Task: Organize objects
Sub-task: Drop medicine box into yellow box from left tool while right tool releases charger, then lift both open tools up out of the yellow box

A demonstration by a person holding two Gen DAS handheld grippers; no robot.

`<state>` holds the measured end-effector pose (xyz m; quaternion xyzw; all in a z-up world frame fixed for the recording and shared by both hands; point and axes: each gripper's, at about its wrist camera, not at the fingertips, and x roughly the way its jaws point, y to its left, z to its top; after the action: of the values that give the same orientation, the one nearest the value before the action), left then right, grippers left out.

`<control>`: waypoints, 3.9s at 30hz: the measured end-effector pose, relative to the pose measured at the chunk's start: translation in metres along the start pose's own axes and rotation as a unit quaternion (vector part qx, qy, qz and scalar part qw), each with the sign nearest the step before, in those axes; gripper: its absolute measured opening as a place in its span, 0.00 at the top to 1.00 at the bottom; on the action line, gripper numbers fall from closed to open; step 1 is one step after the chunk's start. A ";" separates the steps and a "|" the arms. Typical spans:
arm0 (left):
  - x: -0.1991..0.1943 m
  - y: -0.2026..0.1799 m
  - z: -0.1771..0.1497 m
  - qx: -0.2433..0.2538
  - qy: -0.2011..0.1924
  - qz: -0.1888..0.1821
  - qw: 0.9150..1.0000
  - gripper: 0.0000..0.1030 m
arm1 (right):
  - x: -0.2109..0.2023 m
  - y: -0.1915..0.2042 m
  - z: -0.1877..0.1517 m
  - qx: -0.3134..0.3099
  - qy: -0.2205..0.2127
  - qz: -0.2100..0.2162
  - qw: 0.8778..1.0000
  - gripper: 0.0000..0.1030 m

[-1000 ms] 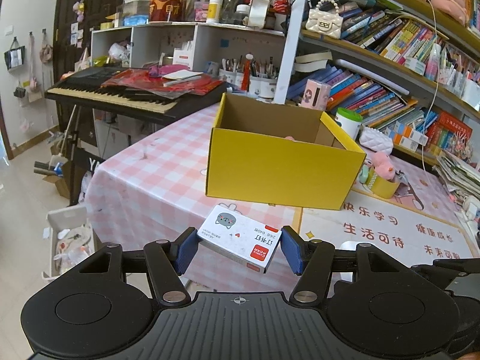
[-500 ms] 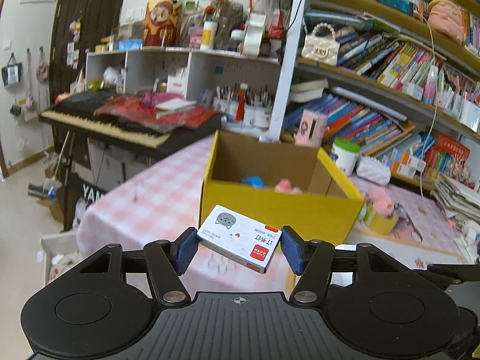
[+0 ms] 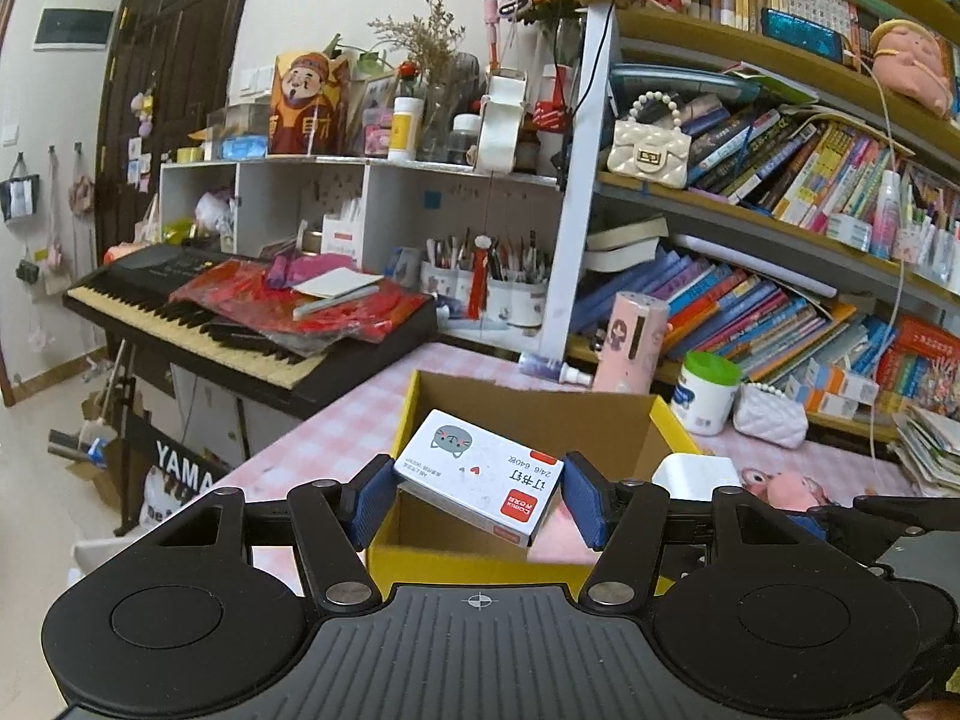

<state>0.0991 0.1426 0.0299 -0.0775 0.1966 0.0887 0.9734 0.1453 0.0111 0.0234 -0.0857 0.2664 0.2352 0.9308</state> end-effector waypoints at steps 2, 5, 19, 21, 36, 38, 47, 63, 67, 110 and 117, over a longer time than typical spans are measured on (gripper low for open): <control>0.011 -0.002 0.002 -0.001 0.004 0.003 1.000 0.42 | 0.011 -0.005 0.004 -0.005 0.003 0.002 1.000 0.55; 0.026 -0.005 0.003 0.002 0.012 0.006 1.000 0.42 | 0.028 -0.013 0.008 -0.008 0.012 0.006 1.000 0.55; 0.079 -0.016 -0.011 0.016 0.070 0.029 0.997 0.42 | 0.088 -0.030 0.006 -0.033 0.056 0.042 0.997 0.55; 0.085 -0.017 -0.011 0.018 0.077 0.033 0.996 0.42 | 0.093 -0.028 0.006 -0.050 0.058 0.040 0.996 0.55; 0.114 -0.016 -0.015 -0.001 0.122 0.032 0.992 0.42 | 0.122 -0.040 0.014 -0.035 0.116 0.101 0.988 0.55; 0.115 -0.016 -0.015 0.000 0.123 0.032 0.992 0.42 | 0.123 -0.041 0.015 -0.034 0.120 0.109 0.986 0.55; 0.118 -0.017 -0.015 0.002 0.124 0.029 0.992 0.42 | 0.126 -0.044 0.015 -0.032 0.126 0.128 0.983 0.55; 0.115 -0.018 -0.016 -0.004 0.121 0.035 0.992 0.39 | 0.123 -0.044 0.013 -0.031 0.121 0.129 0.984 0.54; 0.105 -0.023 -0.013 0.005 0.098 0.029 0.995 0.30 | 0.120 -0.043 0.013 -0.026 0.118 0.127 0.985 0.54; -0.033 0.005 -0.057 -0.027 0.051 0.038 0.998 0.08 | -0.013 0.011 -0.047 -0.021 0.021 -0.020 0.999 0.10; -0.059 0.013 -0.072 -0.028 0.065 0.037 0.997 0.08 | -0.037 0.026 -0.068 -0.018 0.029 -0.023 0.999 0.08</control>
<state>0.0161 0.1334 -0.0139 -0.1028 0.2592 0.1244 0.9522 0.0740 -0.0001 -0.0153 -0.1151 0.2871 0.2156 0.9262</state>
